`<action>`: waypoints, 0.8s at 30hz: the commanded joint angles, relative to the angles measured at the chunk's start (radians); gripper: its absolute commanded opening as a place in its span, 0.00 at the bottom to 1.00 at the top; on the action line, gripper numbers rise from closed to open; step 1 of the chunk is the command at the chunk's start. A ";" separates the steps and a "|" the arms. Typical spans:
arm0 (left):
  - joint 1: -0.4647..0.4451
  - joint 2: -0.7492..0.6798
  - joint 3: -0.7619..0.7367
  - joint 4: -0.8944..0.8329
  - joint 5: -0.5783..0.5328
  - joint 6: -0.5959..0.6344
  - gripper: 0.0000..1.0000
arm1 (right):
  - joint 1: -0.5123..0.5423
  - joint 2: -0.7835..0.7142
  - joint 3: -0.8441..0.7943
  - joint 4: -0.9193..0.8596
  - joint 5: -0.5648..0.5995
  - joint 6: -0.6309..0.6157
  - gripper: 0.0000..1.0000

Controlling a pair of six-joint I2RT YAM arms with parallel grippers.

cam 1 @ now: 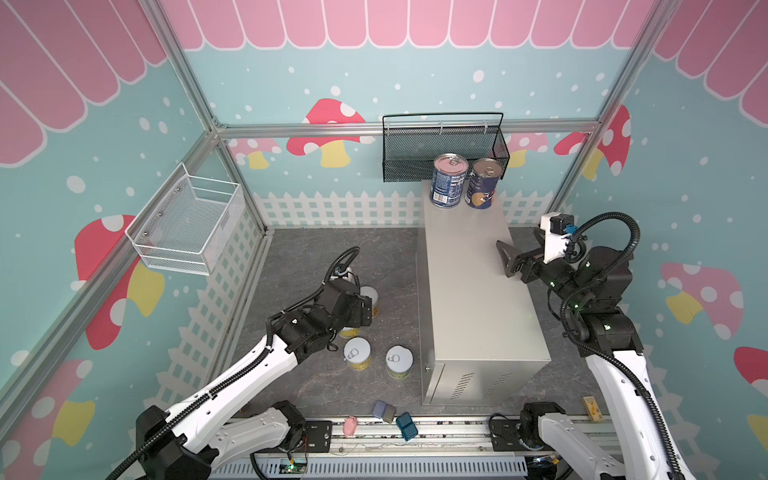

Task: Place and organize the canned foods onto the counter
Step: 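Withdraw the left gripper down toward the yellow snack canisters, then lower the left gripper around a white-lidded yellow canister and close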

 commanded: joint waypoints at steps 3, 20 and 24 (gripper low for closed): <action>0.006 0.101 0.011 -0.011 0.040 -0.075 0.99 | 0.001 -0.020 -0.008 0.067 -0.040 0.005 1.00; 0.117 0.570 0.310 -0.038 0.121 -0.073 0.98 | 0.002 -0.048 -0.012 0.038 -0.033 -0.023 0.99; 0.146 0.628 0.335 -0.029 0.143 -0.058 0.98 | 0.002 -0.043 -0.012 0.038 -0.042 -0.024 0.99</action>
